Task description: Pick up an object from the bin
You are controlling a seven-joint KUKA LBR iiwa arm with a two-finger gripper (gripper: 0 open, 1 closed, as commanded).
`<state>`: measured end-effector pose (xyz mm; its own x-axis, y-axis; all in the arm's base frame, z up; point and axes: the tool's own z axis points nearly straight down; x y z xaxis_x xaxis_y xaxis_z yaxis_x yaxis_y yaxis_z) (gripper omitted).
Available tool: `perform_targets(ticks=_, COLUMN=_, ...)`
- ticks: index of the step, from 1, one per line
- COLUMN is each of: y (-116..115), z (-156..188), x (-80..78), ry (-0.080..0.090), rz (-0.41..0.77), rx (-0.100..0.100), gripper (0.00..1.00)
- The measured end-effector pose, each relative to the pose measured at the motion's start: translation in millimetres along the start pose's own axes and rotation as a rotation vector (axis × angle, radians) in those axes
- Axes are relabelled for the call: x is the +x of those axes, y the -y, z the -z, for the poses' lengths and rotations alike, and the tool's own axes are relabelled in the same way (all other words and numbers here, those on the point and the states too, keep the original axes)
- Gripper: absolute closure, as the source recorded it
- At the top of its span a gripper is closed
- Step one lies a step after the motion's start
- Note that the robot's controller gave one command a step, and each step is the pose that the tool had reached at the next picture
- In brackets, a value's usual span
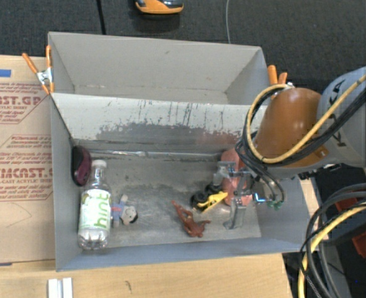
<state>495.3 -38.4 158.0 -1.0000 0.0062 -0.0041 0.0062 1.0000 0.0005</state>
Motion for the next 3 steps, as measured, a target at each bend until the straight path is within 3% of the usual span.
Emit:
perform_targets(ticks=1, y=-1.9, z=-14.9, x=-2.4, ry=-0.010, rz=0.066, rx=-0.001, gripper=0.00)
perform_targets(ticks=2, y=-0.1, z=-85.1, x=-5.6, ry=0.011, rz=0.114, rx=0.002, gripper=1.00)
perform_targets(ticks=3, y=-0.1, z=-85.1, x=-5.6, ry=0.011, rz=0.114, rx=0.002, gripper=1.00)
